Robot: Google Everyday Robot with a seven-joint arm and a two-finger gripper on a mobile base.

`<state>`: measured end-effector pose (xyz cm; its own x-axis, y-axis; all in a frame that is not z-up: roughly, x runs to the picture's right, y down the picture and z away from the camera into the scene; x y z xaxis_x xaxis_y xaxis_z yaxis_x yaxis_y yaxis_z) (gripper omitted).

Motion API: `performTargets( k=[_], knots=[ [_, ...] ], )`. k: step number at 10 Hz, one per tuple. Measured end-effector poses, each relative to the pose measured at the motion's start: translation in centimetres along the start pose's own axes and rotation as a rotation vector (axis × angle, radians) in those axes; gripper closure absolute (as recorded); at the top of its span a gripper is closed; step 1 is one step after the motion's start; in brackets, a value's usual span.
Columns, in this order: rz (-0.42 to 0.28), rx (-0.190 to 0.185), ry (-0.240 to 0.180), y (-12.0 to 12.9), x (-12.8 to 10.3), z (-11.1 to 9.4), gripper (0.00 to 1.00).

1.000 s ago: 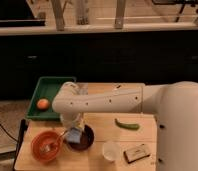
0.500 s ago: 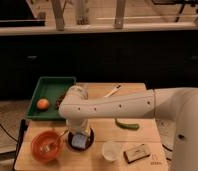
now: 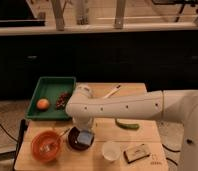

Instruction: Wipe purple bowl with sponge

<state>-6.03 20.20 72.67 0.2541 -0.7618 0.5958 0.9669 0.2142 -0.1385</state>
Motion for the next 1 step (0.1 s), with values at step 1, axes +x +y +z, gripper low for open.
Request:
performTargets(
  k=[1],
  knots=[
    [-0.006,0.006,0.004,-0.26,0.81,0.07,0.98]
  ],
)
